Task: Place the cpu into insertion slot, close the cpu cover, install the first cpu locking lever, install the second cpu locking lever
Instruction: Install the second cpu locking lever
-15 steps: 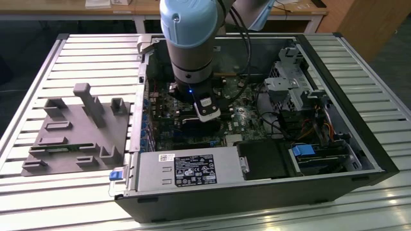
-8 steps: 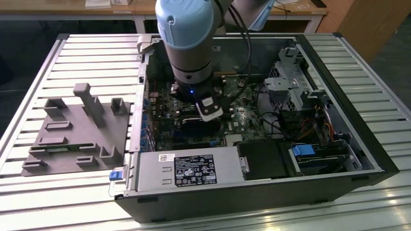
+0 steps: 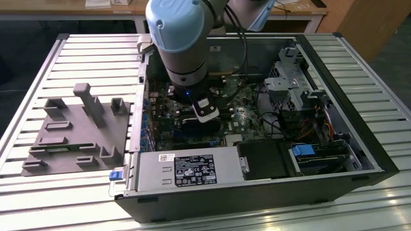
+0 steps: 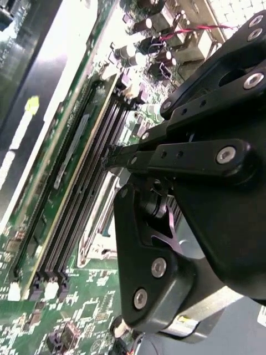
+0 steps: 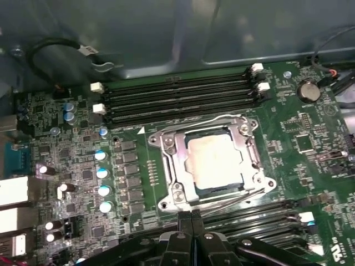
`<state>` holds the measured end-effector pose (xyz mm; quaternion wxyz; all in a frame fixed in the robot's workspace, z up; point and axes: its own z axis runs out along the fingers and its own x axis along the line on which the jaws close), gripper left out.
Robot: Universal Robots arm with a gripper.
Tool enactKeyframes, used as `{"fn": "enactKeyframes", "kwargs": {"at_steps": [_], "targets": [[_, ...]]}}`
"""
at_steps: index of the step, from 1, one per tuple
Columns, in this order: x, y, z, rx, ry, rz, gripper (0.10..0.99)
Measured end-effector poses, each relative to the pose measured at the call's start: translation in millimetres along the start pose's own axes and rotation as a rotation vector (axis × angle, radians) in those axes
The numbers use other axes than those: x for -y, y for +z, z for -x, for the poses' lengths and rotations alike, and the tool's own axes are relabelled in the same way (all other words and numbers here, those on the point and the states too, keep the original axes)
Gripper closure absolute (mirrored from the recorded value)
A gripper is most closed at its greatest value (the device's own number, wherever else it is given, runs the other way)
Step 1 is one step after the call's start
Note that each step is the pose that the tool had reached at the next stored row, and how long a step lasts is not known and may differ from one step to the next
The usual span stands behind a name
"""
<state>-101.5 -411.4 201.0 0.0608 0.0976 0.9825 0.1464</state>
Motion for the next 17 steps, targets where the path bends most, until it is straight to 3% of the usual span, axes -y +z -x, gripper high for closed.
{"fn": "enactKeyframes", "kwargs": {"at_steps": [8, 17], "targets": [[3.0, 3.2, -9.2, 0.0229, -0.006, 0.024, 0.984], [4.2, 7.5, -14.4, 0.0303, -0.008, 0.027, 0.984]]}}
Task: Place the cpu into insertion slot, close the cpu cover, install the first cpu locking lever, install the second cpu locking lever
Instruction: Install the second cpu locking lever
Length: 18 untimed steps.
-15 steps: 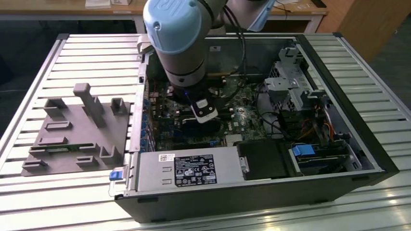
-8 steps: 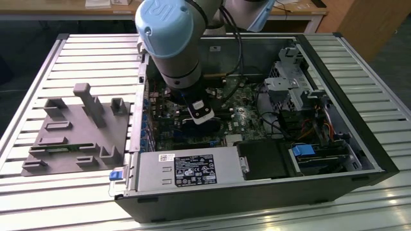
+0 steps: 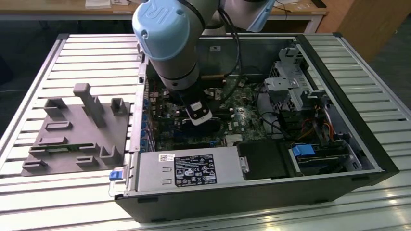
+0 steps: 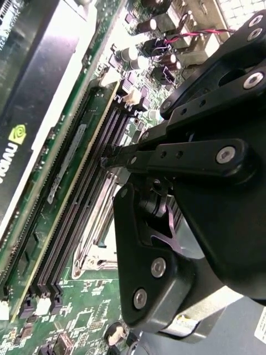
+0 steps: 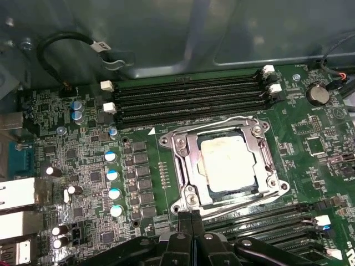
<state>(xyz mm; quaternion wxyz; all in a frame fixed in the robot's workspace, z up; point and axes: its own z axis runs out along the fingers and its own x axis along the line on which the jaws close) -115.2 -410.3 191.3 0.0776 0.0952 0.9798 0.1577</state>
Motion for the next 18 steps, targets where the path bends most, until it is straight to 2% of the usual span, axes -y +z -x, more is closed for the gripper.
{"fn": "enactKeyframes", "kwargs": {"at_steps": [9, 18], "targets": [[-4.0, 4.0, -4.5, 0.0026, -0.001, 0.001, 0.984], [-2.8, 8.4, -9.1, 0.0041, -0.001, 0.001, 0.984]]}}
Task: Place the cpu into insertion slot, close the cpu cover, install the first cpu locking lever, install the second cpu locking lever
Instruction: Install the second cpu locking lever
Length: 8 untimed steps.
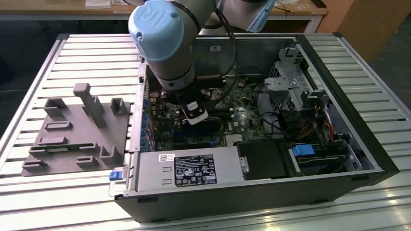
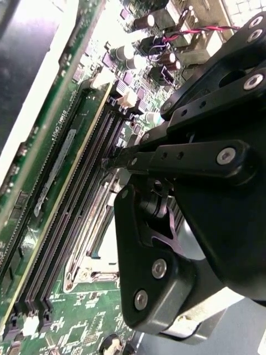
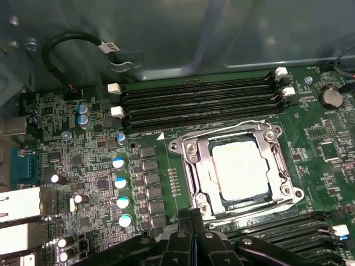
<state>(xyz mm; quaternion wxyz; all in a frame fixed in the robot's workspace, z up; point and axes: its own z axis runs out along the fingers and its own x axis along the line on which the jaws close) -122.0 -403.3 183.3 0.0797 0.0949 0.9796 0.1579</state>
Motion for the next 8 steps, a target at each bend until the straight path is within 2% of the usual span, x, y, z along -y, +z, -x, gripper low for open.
{"fn": "enactKeyframes", "kwargs": {"at_steps": [5, 8], "targets": [[0.0, -0.2, 0.0, 0.0003, 0.0, 0.0, 0.984], [-1.1, -3.3, 0.4, 0.0004, 0.0, 0.0, 0.984]]}}
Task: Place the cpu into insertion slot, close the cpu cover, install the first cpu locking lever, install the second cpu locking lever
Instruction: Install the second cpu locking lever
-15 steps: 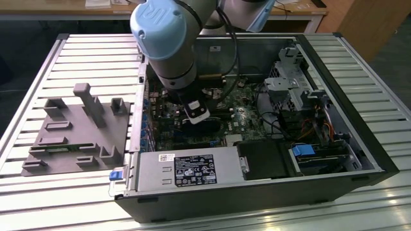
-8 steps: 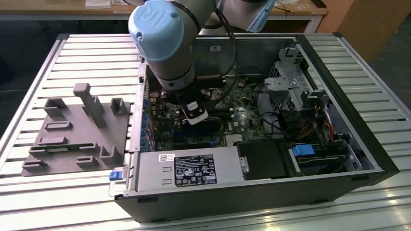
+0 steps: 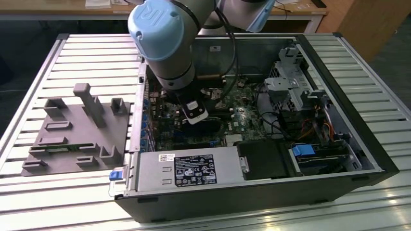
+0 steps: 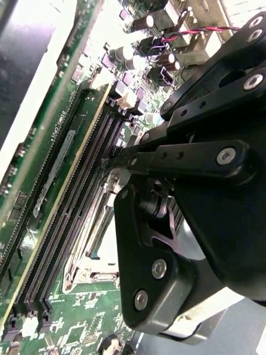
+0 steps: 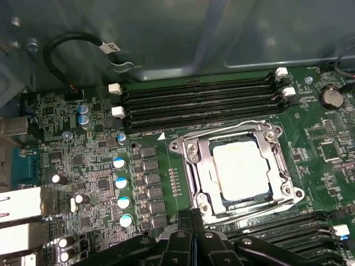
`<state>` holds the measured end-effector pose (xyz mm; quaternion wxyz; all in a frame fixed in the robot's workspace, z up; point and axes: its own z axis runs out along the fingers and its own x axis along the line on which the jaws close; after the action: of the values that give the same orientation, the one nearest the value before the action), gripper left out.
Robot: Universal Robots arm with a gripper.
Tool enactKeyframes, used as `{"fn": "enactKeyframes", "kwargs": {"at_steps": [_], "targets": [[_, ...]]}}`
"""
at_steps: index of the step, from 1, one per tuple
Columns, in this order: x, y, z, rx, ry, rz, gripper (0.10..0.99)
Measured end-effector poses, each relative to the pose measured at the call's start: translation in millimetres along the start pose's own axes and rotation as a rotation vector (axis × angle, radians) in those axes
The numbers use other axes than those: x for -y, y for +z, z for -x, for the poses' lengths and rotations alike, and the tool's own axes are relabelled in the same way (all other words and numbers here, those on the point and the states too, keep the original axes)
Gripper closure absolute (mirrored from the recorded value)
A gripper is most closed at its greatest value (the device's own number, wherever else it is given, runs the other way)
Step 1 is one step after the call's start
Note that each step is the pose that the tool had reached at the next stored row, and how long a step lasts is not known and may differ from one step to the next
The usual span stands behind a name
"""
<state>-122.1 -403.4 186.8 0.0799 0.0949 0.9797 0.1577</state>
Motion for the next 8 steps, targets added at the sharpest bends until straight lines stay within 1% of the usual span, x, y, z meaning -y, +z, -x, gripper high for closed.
{"fn": "enactKeyframes", "kwargs": {"at_steps": [8], "targets": [[-5.2, -15.1, 2.0, -0.0002, 0.0, 0.0, 0.984]]}}
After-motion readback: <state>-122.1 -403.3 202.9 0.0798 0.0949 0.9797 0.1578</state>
